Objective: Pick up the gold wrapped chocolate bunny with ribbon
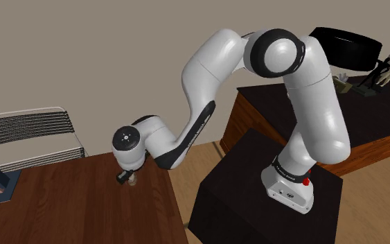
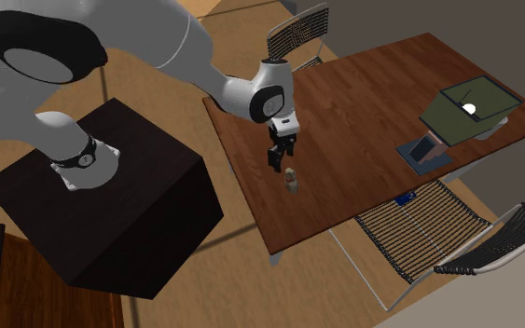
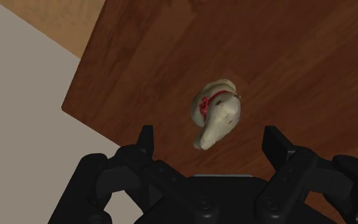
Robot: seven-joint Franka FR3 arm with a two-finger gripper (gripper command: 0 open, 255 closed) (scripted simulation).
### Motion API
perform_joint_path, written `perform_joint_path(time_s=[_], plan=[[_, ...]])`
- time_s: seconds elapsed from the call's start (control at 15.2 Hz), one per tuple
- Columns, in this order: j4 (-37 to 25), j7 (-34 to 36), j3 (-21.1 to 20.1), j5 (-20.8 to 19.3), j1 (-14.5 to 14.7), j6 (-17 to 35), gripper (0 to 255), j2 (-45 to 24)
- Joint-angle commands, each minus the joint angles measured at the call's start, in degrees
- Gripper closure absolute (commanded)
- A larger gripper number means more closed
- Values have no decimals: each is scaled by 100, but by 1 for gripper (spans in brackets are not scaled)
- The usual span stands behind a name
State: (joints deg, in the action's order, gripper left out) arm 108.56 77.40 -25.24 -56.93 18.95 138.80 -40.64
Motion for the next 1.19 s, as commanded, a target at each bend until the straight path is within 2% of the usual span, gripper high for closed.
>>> perform_joint_path(time_s=[0.0, 0.59, 0.66, 1.12], plan=[[-414, 38, 90, -85, 196, -94, 0, -369], [-672, 288, 325, -372, 374, 113, 0, -863], [-663, 290, 326, -374, 371, 117, 255, -857], [-659, 291, 326, -374, 370, 118, 255, -854]])
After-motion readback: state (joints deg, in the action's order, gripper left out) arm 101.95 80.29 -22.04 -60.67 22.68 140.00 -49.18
